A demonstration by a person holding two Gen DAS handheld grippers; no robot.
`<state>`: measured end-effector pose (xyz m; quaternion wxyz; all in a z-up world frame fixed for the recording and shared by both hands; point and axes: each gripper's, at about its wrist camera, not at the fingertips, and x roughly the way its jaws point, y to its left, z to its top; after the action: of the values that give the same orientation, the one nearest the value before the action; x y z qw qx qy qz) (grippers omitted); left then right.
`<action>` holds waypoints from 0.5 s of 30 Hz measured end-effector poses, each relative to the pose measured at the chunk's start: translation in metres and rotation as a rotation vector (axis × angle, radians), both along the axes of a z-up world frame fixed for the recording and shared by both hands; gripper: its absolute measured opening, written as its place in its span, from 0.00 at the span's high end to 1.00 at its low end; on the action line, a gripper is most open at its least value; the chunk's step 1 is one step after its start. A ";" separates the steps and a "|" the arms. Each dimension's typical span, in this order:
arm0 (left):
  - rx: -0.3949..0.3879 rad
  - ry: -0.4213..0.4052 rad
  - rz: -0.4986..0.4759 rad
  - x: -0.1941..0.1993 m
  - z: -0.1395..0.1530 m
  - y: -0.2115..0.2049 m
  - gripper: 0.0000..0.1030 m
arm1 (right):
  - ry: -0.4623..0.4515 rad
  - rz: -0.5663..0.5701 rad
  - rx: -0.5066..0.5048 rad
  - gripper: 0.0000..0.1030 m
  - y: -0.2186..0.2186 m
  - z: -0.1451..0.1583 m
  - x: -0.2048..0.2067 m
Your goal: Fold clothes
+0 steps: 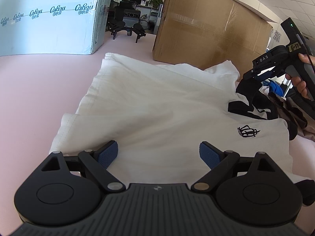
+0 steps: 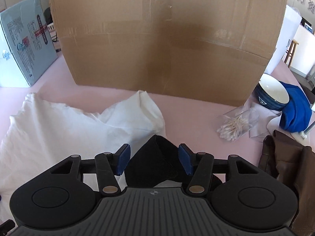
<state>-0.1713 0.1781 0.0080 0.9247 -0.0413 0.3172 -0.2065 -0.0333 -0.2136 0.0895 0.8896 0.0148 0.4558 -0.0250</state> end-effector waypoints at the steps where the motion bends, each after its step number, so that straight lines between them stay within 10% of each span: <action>1: 0.002 0.000 0.000 0.000 0.000 0.000 0.13 | 0.016 0.005 -0.002 0.93 0.001 -0.003 0.001; 11: -0.001 -0.001 0.001 -0.001 0.000 0.000 0.13 | -0.094 -0.225 0.119 0.96 -0.056 -0.005 -0.066; 15: 0.001 -0.002 0.002 -0.002 0.000 0.000 0.13 | 0.006 -0.249 0.248 0.93 -0.078 -0.035 -0.081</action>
<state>-0.1731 0.1783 0.0083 0.9253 -0.0410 0.3161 -0.2053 -0.1147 -0.2915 0.0550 0.8697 0.1807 0.4525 -0.0787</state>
